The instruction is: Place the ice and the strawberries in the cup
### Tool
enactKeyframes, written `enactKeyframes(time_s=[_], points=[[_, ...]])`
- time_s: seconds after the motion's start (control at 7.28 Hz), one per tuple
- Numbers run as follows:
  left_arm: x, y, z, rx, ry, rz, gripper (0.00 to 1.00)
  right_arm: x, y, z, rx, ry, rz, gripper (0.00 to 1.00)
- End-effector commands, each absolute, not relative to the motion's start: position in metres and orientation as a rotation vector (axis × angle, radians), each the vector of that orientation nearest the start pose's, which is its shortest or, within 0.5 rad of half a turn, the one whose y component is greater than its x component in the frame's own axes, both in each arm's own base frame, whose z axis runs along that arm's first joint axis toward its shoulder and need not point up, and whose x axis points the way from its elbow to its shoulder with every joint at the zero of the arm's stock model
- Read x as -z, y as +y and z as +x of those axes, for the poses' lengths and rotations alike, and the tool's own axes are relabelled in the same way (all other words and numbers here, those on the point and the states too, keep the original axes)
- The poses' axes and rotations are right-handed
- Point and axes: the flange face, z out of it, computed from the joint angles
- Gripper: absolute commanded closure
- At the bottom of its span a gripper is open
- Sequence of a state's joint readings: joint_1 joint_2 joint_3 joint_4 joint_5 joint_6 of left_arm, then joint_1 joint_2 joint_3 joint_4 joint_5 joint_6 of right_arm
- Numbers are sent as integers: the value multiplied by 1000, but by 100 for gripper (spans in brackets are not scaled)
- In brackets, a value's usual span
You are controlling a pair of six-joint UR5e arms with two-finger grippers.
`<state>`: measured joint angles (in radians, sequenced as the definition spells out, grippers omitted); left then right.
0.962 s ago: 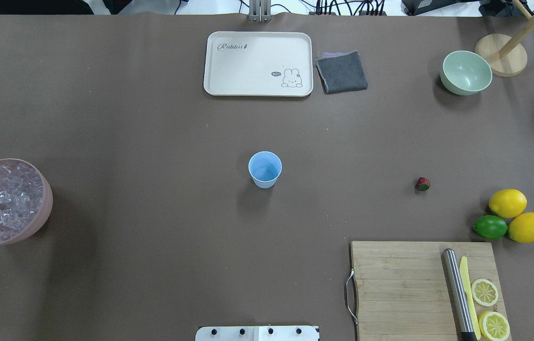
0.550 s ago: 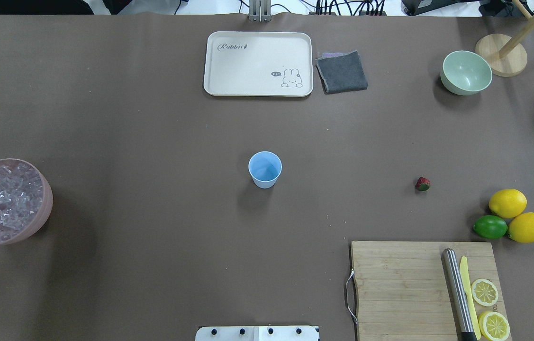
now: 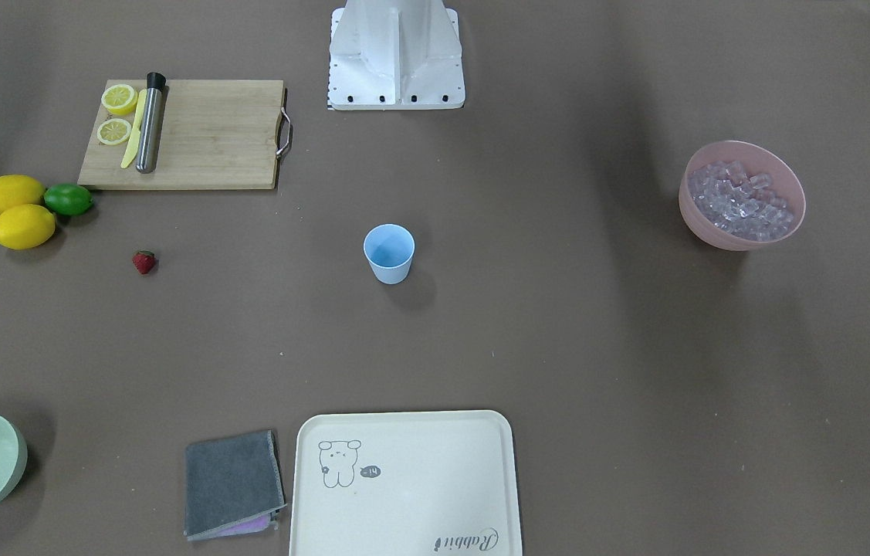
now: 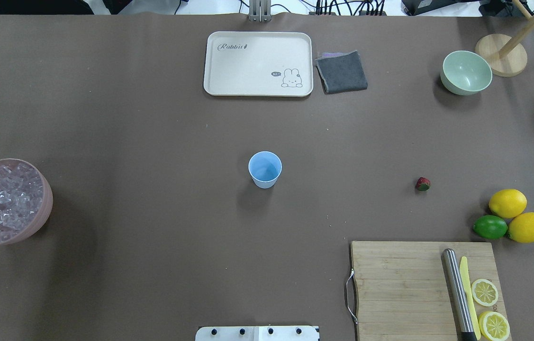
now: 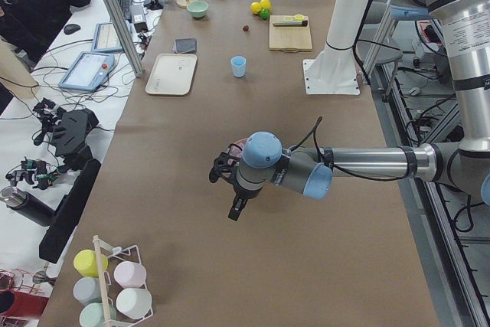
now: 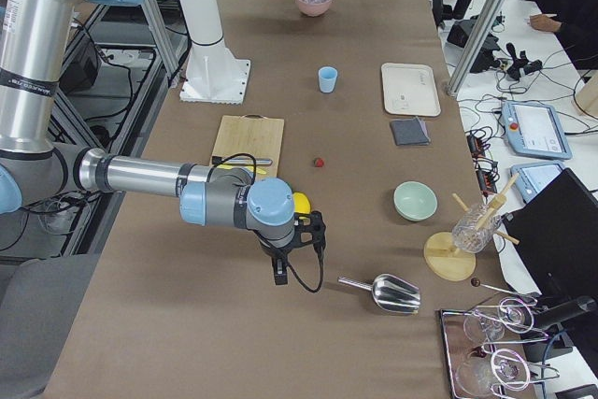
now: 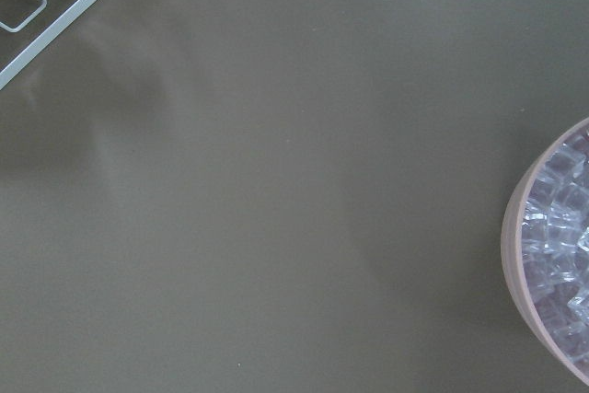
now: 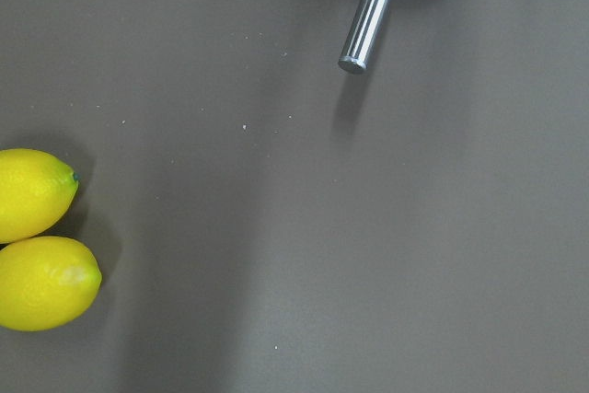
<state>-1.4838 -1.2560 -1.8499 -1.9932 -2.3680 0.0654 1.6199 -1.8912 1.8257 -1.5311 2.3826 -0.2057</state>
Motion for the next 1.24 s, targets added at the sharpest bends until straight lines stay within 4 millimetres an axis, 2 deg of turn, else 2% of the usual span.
enactKeyframes(time_s=[0.0,0.27,0.41,0.82,1.1], points=[[-597,-385,-13,-360,810,409,2,-662,-352,79,138,-804,79,0],[-579,-392,42,-513,868,428,3,-664,-352,79,135,-803,76,0],[-566,-400,62,-554,882,447,3,-665,-352,79,136,-801,75,0],[-532,-406,113,-663,899,477,9,-666,-351,79,136,-802,73,0],[-525,-404,121,-573,889,445,11,-667,-351,79,132,-802,68,0]])
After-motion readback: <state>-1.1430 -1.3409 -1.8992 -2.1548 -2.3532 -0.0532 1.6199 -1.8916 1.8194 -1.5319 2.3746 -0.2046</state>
